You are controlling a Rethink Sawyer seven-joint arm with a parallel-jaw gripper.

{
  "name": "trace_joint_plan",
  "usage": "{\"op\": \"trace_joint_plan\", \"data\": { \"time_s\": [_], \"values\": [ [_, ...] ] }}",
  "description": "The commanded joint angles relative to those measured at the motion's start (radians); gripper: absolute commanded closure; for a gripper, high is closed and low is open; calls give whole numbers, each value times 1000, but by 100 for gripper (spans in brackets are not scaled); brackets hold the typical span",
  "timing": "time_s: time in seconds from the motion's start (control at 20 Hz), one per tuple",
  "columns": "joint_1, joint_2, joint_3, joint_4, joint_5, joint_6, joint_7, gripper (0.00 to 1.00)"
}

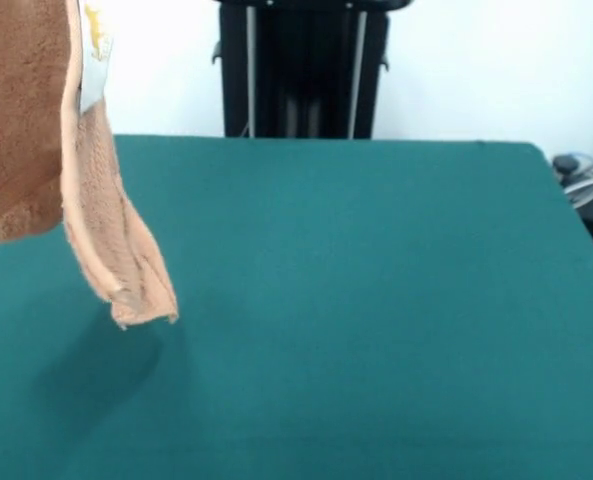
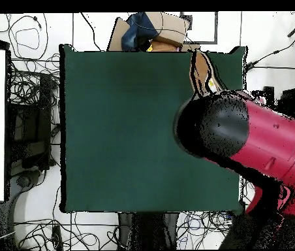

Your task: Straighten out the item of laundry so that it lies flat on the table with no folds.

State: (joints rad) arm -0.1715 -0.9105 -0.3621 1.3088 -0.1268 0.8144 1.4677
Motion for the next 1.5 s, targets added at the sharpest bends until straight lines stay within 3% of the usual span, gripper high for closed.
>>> {"op": "trace_joint_plan", "data": {
  "time_s": [0.05,0.6,0.85,1.5],
  "values": [
    [13,-17,110,195,-103,-131,-90,100],
    [16,-7,95,200,-249,-276,-36,100],
    [36,4,66,198,-308,-356,41,100],
    [74,52,-9,171,-403,-498,156,100]
  ]
}}
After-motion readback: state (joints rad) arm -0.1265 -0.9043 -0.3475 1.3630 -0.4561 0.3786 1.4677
